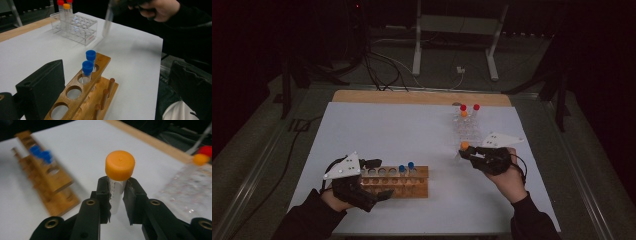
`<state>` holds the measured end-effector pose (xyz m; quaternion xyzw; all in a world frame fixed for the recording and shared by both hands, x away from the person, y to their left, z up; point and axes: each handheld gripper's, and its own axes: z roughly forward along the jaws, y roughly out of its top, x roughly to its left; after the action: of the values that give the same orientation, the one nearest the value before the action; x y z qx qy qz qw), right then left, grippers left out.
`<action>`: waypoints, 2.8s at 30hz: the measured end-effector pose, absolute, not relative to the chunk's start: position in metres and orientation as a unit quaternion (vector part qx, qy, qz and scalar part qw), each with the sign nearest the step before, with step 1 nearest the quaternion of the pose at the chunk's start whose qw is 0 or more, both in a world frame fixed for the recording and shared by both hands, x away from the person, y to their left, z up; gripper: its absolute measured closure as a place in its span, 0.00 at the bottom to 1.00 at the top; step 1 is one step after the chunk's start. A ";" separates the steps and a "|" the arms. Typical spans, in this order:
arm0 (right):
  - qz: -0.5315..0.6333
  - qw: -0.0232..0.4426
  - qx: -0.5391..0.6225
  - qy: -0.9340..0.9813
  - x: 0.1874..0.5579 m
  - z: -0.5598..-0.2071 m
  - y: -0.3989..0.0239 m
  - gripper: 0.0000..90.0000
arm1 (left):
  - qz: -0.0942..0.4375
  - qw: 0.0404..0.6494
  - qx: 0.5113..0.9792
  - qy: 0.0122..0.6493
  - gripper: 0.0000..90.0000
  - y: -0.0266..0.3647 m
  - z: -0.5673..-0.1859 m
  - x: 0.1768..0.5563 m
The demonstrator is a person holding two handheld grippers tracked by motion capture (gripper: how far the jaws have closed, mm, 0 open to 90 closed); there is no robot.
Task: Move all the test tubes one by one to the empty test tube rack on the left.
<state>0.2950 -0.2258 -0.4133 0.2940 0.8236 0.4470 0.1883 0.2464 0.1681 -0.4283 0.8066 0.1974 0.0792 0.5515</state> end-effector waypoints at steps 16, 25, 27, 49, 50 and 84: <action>0.433 0.108 0.214 0.869 0.251 -0.438 -0.179 0.83 | 0.064 0.548 0.816 0.174 0.02 0.149 -0.427 0.234; 0.430 0.080 0.171 0.883 0.238 -0.441 -0.153 0.83 | 0.054 0.552 0.816 0.165 0.04 0.138 -0.430 0.229; 0.430 0.073 0.162 0.885 0.235 -0.443 -0.147 0.83 | 0.054 0.551 0.817 0.162 0.06 0.136 -0.431 0.228; 0.435 0.051 0.128 0.890 0.221 -0.445 -0.123 0.83 | 0.068 0.554 0.820 0.125 0.58 0.114 -0.436 0.217; 0.435 0.053 0.127 0.890 0.221 -0.445 -0.123 0.83 | 0.069 0.553 0.821 0.124 0.61 0.113 -0.437 0.217; 0.467 0.071 0.153 0.868 0.223 -0.438 -0.135 0.57 | 0.090 0.547 0.824 0.114 0.79 0.123 -0.426 0.225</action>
<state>0.2230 -0.1352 -0.4382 0.1529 0.8678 0.4673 0.0714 0.2248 0.1229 -0.4261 0.8242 0.1143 0.0902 0.5472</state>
